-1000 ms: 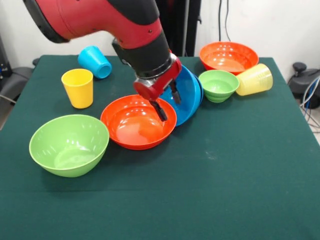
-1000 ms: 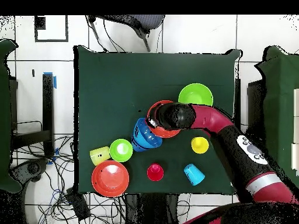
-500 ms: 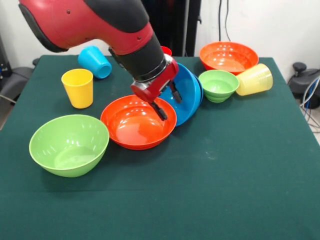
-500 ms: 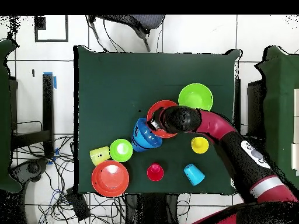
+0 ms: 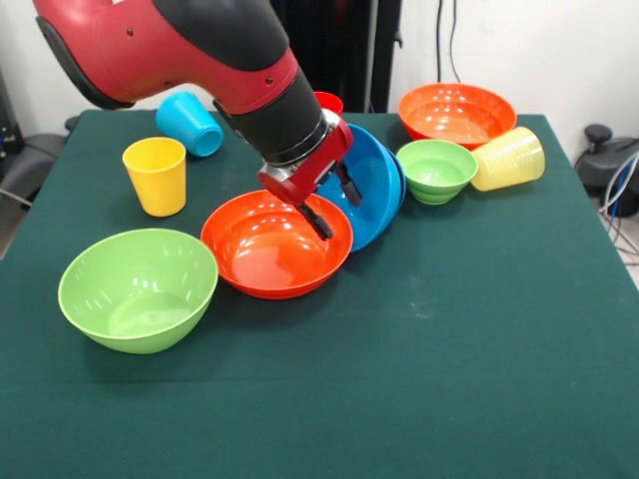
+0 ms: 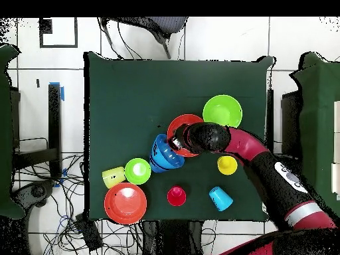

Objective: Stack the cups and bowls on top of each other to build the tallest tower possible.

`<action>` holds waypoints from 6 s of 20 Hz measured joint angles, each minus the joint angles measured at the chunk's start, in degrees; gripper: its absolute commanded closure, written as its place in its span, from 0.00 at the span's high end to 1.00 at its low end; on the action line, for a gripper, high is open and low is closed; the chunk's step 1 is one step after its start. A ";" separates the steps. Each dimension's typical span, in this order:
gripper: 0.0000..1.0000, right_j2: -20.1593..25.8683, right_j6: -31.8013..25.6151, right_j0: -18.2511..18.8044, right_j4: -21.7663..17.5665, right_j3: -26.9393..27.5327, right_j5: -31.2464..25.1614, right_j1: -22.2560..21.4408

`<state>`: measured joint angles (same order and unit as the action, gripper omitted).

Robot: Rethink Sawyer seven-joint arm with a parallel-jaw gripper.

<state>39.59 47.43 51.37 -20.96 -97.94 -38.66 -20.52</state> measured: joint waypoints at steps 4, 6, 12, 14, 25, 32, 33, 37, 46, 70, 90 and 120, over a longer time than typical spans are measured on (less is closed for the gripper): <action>1.00 0.70 0.00 0.23 1.11 -0.88 0.01 0.69; 1.00 1.11 0.00 0.36 1.70 -1.44 0.00 1.10; 1.00 2.62 0.00 0.84 2.66 -3.13 -0.15 1.88; 1.00 3.24 0.00 1.10 2.84 -3.51 -0.62 2.04; 1.00 3.82 0.00 1.03 2.86 -4.58 -7.55 2.05; 1.00 1.14 0.00 -2.69 0.30 -4.57 -16.91 2.04; 1.00 0.45 0.00 -3.68 -0.69 -4.58 -18.81 2.06; 1.00 -0.93 0.00 -5.98 -3.61 -4.58 -23.00 2.11; 1.00 -2.34 0.00 -6.88 -9.26 -4.35 -24.28 2.10; 1.00 -0.34 0.00 -1.67 -8.12 -4.02 -22.84 1.92; 1.00 8.40 0.00 4.90 5.49 -4.74 -26.74 1.71; 1.00 10.70 0.00 9.42 -8.90 0.18 -13.48 -5.91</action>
<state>50.29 47.43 60.79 -29.86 -97.76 -52.15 -26.43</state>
